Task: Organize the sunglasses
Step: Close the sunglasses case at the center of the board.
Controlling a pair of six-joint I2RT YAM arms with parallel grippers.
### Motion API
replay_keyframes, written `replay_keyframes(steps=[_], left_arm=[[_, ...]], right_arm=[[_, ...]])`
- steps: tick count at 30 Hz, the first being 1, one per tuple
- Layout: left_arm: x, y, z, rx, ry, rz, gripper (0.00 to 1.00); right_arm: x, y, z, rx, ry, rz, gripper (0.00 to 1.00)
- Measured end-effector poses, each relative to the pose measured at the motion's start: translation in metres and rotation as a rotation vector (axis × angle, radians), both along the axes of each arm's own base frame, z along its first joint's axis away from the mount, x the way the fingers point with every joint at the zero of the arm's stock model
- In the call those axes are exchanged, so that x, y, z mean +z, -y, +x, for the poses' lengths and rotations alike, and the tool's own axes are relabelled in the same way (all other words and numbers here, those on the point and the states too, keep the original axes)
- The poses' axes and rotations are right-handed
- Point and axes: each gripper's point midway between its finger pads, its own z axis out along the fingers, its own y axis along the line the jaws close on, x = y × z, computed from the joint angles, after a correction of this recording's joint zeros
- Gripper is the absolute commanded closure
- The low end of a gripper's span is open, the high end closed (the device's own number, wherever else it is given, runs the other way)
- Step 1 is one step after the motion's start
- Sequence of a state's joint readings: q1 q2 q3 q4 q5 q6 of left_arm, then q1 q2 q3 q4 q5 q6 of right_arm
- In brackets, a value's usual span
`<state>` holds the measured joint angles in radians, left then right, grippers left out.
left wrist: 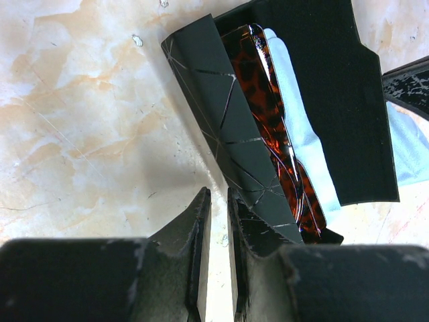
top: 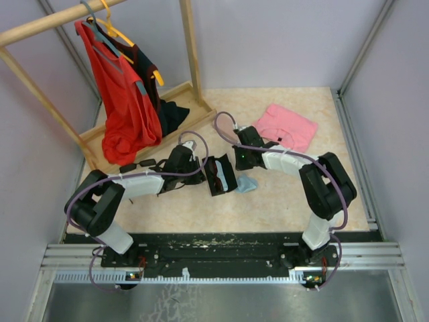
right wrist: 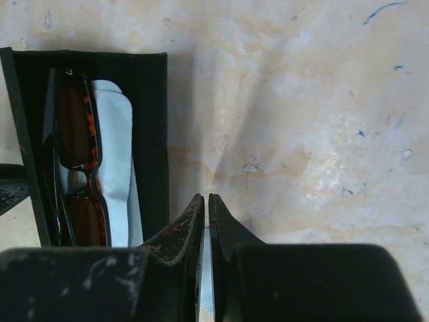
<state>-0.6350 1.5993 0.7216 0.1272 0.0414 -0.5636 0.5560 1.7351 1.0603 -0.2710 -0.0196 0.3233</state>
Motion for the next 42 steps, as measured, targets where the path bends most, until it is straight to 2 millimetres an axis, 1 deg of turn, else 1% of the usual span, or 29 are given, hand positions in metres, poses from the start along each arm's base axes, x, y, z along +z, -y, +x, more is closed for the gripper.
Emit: replay_keyframes(steps=[4, 13, 18, 23, 29, 31, 36, 42], left_arm=[[0.000, 0.000, 0.000, 0.000, 0.000, 0.000, 0.79], [0.000, 0.000, 0.000, 0.000, 0.000, 0.000, 0.79], [0.000, 0.000, 0.000, 0.001, 0.000, -0.001, 0.79], [0.000, 0.000, 0.000, 0.000, 0.000, -0.001, 0.79], [0.000, 0.000, 0.000, 0.001, 0.001, -0.001, 0.79], [0.000, 0.000, 0.000, 0.000, 0.000, -0.001, 0.79], [0.000, 0.000, 0.000, 0.001, 0.000, -0.001, 0.79], [0.000, 0.000, 0.000, 0.000, 0.000, -0.001, 0.79]], right_arm=[[-0.002, -0.010, -0.004, 0.035, -0.024, 0.045, 0.93], [0.004, -0.028, -0.009, 0.100, -0.041, 0.138, 0.93], [0.004, -0.037, -0.018, 0.129, -0.066, 0.194, 0.91], [0.008, -0.045, -0.024, 0.156, -0.078, 0.247, 0.86], [0.012, -0.057, -0.031, 0.189, -0.079, 0.275, 0.70], [0.013, -0.060, -0.034, 0.201, -0.079, 0.278, 0.67], [0.013, -0.066, -0.039, 0.219, -0.082, 0.278, 0.62], [0.010, -0.070, -0.043, 0.234, -0.088, 0.274, 0.61]])
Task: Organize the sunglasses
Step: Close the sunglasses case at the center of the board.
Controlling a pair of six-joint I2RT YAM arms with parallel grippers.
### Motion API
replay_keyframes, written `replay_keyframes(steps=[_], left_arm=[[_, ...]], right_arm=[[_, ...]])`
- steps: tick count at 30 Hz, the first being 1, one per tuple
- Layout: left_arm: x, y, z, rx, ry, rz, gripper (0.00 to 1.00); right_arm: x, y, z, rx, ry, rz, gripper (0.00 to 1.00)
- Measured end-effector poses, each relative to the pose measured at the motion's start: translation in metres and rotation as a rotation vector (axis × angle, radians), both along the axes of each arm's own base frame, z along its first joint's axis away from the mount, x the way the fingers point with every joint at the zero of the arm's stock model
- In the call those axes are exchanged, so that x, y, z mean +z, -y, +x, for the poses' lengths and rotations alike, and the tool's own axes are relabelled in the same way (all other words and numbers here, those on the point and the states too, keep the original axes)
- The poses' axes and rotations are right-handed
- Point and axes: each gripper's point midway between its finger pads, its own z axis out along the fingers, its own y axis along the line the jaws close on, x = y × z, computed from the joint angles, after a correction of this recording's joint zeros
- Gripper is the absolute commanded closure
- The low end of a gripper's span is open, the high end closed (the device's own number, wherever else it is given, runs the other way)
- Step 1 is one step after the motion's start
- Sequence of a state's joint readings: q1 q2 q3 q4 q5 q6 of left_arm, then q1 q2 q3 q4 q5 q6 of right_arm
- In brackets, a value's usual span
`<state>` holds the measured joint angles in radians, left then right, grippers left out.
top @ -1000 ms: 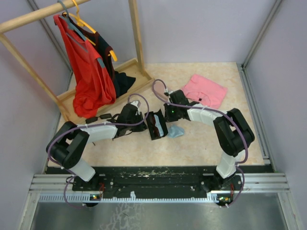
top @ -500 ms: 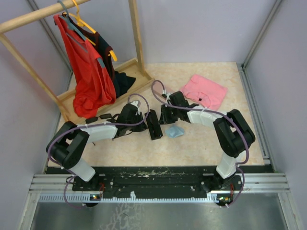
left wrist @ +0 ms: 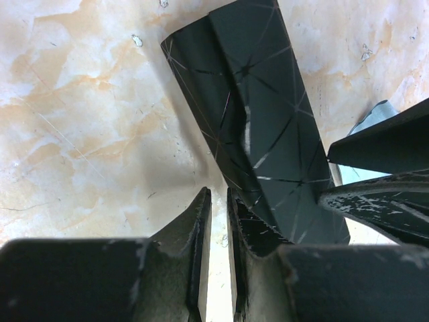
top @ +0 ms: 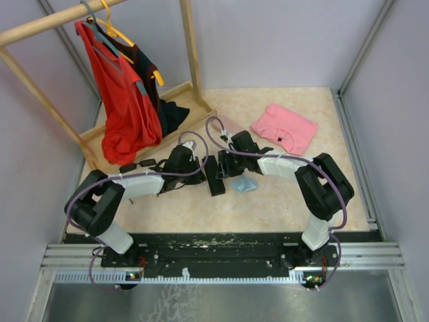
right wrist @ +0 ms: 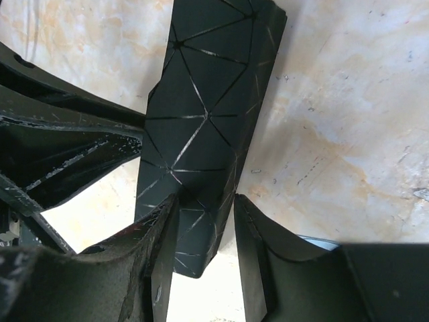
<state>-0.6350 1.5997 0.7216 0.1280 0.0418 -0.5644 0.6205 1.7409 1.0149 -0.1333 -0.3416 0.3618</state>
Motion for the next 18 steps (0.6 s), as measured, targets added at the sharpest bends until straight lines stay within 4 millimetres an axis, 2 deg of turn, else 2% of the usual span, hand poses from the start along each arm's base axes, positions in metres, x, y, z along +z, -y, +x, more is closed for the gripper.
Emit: replay_keyframes(steps=[4, 18], left_arm=[[0.000, 0.000, 0.000, 0.000, 0.000, 0.000, 0.79], [-0.001, -0.002, 0.000, 0.006, -0.001, 0.008, 0.80]], right_arm=[[-0.007, -0.004, -0.003, 0.011, -0.011, -0.006, 0.60], [-0.009, -0.013, 0.000, 0.007, 0.012, -0.067, 0.62]])
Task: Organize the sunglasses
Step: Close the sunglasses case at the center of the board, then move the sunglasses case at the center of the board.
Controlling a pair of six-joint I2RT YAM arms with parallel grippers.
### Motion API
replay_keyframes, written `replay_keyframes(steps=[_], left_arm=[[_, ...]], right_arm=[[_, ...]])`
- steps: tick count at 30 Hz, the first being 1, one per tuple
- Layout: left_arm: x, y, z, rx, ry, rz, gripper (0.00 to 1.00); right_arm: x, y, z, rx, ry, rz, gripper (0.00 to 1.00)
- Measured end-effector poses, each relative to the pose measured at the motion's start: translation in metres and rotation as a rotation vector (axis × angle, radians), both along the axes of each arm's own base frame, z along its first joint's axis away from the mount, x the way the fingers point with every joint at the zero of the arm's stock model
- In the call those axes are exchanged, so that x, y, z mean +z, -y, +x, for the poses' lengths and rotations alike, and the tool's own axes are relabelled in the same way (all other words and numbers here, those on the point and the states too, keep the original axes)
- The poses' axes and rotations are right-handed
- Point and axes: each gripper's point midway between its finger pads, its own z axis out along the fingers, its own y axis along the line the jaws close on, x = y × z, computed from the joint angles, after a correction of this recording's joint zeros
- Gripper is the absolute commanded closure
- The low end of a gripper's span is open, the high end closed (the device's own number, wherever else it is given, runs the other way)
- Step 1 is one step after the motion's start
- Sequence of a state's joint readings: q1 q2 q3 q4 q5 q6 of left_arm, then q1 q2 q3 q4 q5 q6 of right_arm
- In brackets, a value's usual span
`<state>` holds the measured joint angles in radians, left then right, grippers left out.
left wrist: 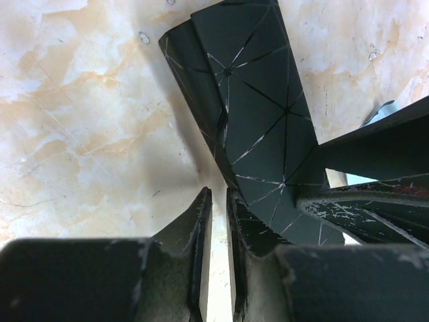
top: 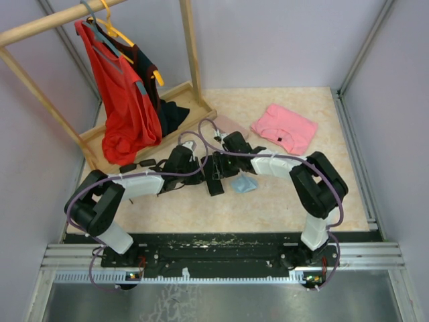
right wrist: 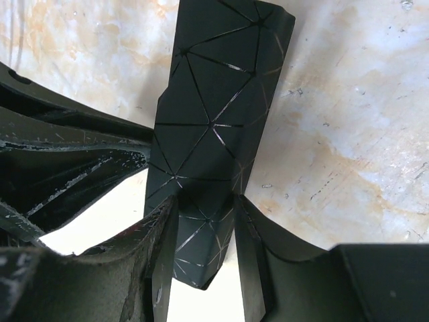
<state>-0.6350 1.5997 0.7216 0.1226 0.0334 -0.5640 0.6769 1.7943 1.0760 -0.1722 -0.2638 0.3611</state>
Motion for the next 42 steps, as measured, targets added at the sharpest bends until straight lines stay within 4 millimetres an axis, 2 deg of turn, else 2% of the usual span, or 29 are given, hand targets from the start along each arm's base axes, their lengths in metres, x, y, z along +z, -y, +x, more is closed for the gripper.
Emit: replay_keyframes(steps=[5, 12, 16, 21, 22, 26, 30, 33, 37, 42], left_arm=[[0.007, -0.011, 0.002, 0.043, 0.017, 0.030, 0.80], [0.059, -0.027, 0.010, 0.121, 0.147, 0.012, 0.78], [0.069, -0.035, 0.011, 0.149, 0.173, 0.021, 0.77], [0.069, -0.043, 0.009, 0.166, 0.173, 0.042, 0.77], [0.069, -0.044, 0.008, 0.167, 0.171, 0.045, 0.77], [0.068, -0.049, 0.005, 0.172, 0.166, 0.052, 0.77], [0.071, -0.052, 0.003, 0.178, 0.171, 0.052, 0.77], [0.079, -0.055, 0.001, 0.186, 0.187, 0.044, 0.76], [0.095, -0.062, -0.002, 0.206, 0.222, 0.025, 0.75], [0.111, -0.073, -0.006, 0.243, 0.271, 0.009, 0.73]], right_arm=[[0.001, 0.001, 0.000, -0.015, 0.013, -0.016, 0.59], [0.012, 0.007, 0.003, -0.043, 0.051, -0.038, 0.45], [0.035, 0.008, 0.007, -0.046, 0.109, -0.012, 0.36], [0.066, 0.014, 0.006, -0.022, 0.217, 0.021, 0.34], [0.068, 0.016, 0.005, -0.010, 0.232, 0.019, 0.30], [0.056, 0.027, -0.013, 0.071, 0.243, -0.005, 0.18], [0.028, 0.041, -0.040, 0.159, 0.210, -0.052, 0.16], [0.017, 0.042, -0.058, 0.224, 0.206, -0.076, 0.16], [0.013, 0.034, -0.071, 0.298, 0.235, -0.095, 0.23], [0.007, 0.029, -0.071, 0.336, 0.271, -0.135, 0.39]])
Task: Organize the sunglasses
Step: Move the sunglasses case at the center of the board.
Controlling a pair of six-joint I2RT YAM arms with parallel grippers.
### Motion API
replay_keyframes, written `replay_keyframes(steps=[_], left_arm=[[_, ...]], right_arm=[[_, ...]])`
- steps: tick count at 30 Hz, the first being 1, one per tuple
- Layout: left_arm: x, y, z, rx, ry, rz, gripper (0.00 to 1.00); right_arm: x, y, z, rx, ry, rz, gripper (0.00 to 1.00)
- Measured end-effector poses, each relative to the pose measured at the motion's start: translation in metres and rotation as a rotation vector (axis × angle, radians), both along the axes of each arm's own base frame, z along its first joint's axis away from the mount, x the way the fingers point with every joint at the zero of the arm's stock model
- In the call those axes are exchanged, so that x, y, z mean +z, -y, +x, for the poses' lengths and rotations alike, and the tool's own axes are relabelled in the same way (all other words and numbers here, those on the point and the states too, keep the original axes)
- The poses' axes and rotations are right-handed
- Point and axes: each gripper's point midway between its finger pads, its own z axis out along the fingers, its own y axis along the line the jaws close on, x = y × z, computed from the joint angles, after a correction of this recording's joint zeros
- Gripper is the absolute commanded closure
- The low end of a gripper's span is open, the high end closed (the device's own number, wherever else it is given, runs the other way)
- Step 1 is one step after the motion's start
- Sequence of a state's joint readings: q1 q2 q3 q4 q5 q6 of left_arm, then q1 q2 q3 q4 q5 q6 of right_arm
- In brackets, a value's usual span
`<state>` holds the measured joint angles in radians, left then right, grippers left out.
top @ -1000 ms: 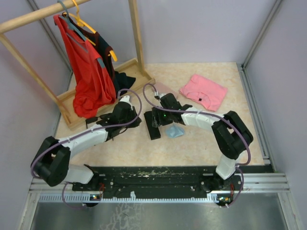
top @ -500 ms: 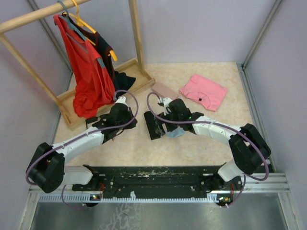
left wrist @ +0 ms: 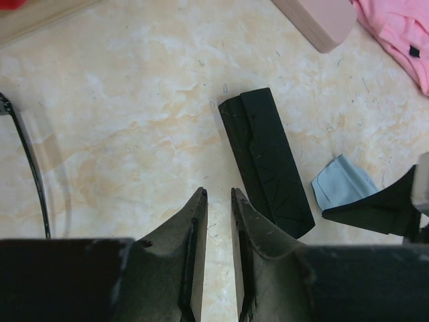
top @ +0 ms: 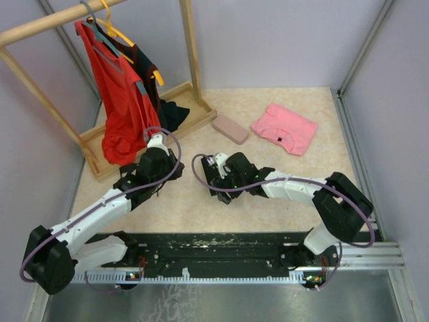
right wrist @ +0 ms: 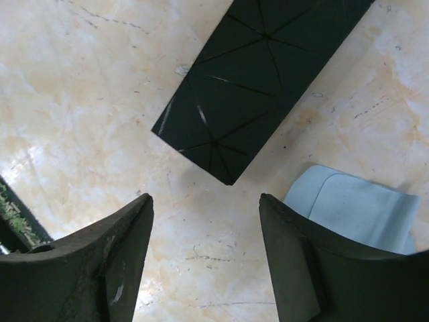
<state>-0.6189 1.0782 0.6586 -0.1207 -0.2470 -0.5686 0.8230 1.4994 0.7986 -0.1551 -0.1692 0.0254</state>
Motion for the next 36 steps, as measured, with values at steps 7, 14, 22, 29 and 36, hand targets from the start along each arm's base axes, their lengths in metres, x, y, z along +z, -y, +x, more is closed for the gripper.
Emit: replay_keyframes(steps=[7, 14, 22, 29, 36], left_arm=[[0.012, -0.013, -0.003, 0.046, 0.030, -0.003, 0.73], [0.010, -0.032, -0.013, 0.122, 0.043, -0.014, 0.70], [0.014, -0.045, -0.018, 0.168, 0.063, -0.015, 0.70], [0.011, -0.046, -0.019, 0.170, 0.054, -0.005, 0.70], [0.010, -0.050, -0.022, 0.177, 0.048, 0.005, 0.65]], right_arm=[[-0.015, -0.005, 0.013, 0.006, 0.011, -0.055, 0.53], [-0.022, -0.017, 0.023, 0.011, 0.016, -0.060, 0.54], [-0.027, -0.039, 0.048, 0.005, 0.041, -0.061, 0.53], [-0.026, -0.068, 0.086, 0.008, 0.101, -0.070, 0.37], [-0.024, -0.072, 0.115, -0.007, 0.130, -0.069, 0.23]])
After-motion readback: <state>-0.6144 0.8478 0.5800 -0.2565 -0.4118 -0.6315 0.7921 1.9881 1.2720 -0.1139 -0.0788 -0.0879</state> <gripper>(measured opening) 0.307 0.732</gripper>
